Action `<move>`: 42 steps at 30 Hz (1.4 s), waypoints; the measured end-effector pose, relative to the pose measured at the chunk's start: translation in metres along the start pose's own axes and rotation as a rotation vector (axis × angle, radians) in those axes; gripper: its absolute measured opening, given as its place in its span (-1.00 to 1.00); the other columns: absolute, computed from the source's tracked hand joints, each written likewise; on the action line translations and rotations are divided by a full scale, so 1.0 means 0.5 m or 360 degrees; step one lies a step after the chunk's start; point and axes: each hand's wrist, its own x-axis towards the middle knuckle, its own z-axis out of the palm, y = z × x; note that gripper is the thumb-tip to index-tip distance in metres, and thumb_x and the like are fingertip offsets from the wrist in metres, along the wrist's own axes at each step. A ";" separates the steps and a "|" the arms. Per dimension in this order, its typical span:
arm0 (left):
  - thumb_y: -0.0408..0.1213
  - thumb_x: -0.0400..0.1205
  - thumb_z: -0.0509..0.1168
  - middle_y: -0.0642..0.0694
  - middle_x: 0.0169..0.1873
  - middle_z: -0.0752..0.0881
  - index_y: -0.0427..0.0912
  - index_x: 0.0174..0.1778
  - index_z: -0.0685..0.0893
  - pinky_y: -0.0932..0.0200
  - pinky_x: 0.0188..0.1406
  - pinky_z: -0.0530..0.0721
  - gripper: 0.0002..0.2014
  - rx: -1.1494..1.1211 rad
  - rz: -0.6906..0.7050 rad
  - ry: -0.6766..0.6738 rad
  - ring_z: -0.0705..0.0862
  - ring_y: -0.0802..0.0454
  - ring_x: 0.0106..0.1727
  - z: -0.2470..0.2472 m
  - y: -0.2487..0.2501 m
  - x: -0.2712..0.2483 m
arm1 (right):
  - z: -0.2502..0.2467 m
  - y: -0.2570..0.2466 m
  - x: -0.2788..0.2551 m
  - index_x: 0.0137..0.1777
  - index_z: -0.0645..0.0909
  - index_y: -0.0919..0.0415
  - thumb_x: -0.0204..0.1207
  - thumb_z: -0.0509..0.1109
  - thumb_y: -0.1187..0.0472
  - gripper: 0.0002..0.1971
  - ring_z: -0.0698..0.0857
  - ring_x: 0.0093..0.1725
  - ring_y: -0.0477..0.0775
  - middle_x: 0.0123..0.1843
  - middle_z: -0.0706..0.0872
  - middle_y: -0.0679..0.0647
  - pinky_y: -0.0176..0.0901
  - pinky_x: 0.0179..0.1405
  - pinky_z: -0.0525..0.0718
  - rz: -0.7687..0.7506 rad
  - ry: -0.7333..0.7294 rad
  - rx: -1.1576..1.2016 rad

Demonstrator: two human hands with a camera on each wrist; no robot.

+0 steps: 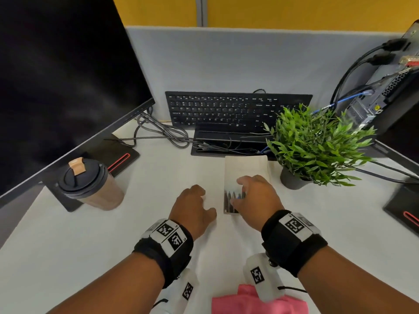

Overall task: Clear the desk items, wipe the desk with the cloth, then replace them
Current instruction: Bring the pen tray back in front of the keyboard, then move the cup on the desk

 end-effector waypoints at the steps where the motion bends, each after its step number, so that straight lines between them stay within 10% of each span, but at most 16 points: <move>1: -0.13 0.51 0.42 -0.04 0.10 0.64 -0.10 0.27 0.55 0.24 -0.01 0.50 -0.58 -0.0035 -0.0003 0.0054 0.60 0.05 0.05 -0.017 -0.012 -0.008 | 0.009 -0.025 0.004 0.31 0.56 0.07 0.48 0.40 0.09 -0.61 0.61 0.19 0.14 0.18 0.63 0.07 0.01 0.22 0.61 -0.0078 -0.0039 0.0027; 7: -0.21 0.52 0.36 0.00 -0.29 0.73 -0.09 -0.18 0.66 0.10 -0.18 0.68 -0.95 -0.0169 -0.0106 0.0309 0.67 0.00 -0.23 -0.119 -0.117 -0.062 | 0.068 -0.175 0.012 0.16 0.70 0.10 0.58 0.29 0.21 -0.78 0.66 0.17 0.02 0.16 0.75 -0.01 -0.22 0.19 0.57 -0.0413 -0.0218 0.0128; 12: -0.18 0.49 0.34 0.00 -0.36 0.71 -0.06 -0.34 0.60 0.10 -0.26 0.67 -0.88 -0.0264 -0.0359 0.0446 0.67 0.00 -0.27 -0.193 -0.235 -0.099 | 0.137 -0.278 0.016 0.12 0.69 0.06 0.54 0.32 0.22 -0.79 0.69 0.07 -0.02 0.07 0.76 -0.04 -0.22 0.13 0.62 -0.0436 -0.0366 0.0312; 19: -0.17 0.42 0.48 -0.05 0.03 0.63 -0.06 0.21 0.52 0.01 0.01 0.66 -0.54 -0.0443 -0.0657 0.0676 0.67 -0.06 -0.02 -0.273 -0.360 -0.079 | 0.205 -0.399 0.042 0.51 0.33 -0.07 0.36 0.55 0.15 -0.27 0.58 0.28 0.01 0.32 0.54 0.01 -0.08 0.30 0.58 -0.0455 -0.0471 0.0377; 23: -0.29 0.40 0.55 0.09 0.26 0.53 0.06 0.49 0.33 0.38 -0.08 0.55 -0.22 -0.0640 -0.0396 0.0523 0.60 0.14 0.15 -0.311 -0.374 -0.044 | 0.232 -0.438 0.058 0.58 0.19 -0.11 0.29 0.60 0.19 -0.10 0.52 0.41 0.09 0.46 0.48 0.05 0.06 0.40 0.56 -0.0457 -0.0467 0.0384; 28: -0.29 0.33 0.61 0.23 0.23 0.64 0.19 0.43 0.39 0.27 0.23 0.57 -0.20 -0.0867 -0.0174 0.0340 0.60 0.28 0.28 -0.331 -0.372 -0.017 | 0.255 -0.461 0.063 0.55 0.21 -0.16 0.16 0.70 0.07 -0.01 0.51 0.44 0.10 0.47 0.50 0.01 0.14 0.38 0.58 -0.0424 -0.0473 0.0521; 42: -0.23 0.30 0.62 0.16 0.07 0.75 0.23 0.24 0.56 0.18 0.16 0.67 -0.37 -0.0845 -0.0018 0.0165 0.69 0.22 0.15 -0.279 -0.298 0.047 | 0.192 -0.378 0.081 0.42 0.40 -0.01 0.27 0.61 0.24 -0.28 0.64 0.18 -0.04 0.25 0.67 -0.07 -0.17 0.19 0.61 -0.0340 -0.0363 0.0665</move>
